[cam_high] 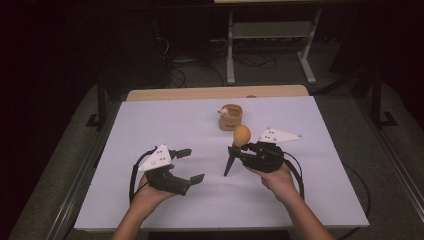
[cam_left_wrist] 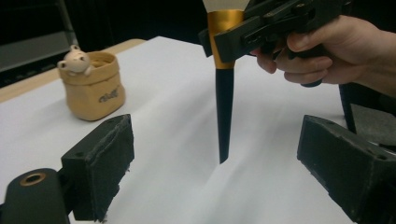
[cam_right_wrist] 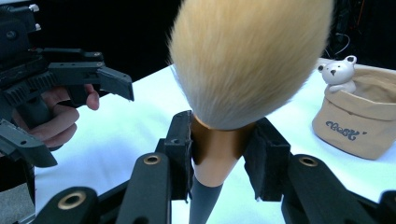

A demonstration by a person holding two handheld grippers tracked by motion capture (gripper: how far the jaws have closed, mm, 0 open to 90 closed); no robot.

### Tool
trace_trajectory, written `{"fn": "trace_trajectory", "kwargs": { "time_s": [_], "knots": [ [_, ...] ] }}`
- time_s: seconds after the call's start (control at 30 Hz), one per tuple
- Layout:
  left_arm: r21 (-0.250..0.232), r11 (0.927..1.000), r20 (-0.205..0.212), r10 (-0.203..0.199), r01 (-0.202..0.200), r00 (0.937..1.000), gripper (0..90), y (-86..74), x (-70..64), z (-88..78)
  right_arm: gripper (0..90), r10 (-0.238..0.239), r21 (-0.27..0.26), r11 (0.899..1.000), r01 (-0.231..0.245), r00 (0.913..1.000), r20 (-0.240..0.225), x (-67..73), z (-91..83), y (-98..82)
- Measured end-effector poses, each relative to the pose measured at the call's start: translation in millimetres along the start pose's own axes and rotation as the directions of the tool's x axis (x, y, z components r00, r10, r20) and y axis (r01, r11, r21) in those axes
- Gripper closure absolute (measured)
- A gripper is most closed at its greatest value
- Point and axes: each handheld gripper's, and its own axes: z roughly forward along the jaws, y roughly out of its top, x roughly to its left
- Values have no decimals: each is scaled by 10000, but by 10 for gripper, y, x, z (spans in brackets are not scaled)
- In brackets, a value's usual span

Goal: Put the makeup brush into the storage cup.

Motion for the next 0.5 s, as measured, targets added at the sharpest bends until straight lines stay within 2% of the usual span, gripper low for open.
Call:
{"fn": "trace_trajectory", "kwargs": {
  "time_s": [0.23,0.43,0.5],
  "knots": [
    [-402,9989,-151,-237,230,9996,101,-147,50,-199,632,-1,119,9999,1,10000,2,-9,11,-3],
    [-1035,9938,-356,-451,412,9983,101,-272,74,-367,632,-273,215,9994,269,9994,199,-34,9,4],
    [-999,9941,-362,-460,422,9983,102,-305,79,-404,632,-339,227,9992,333,9991,269,-49,10,3]
  ]
}}
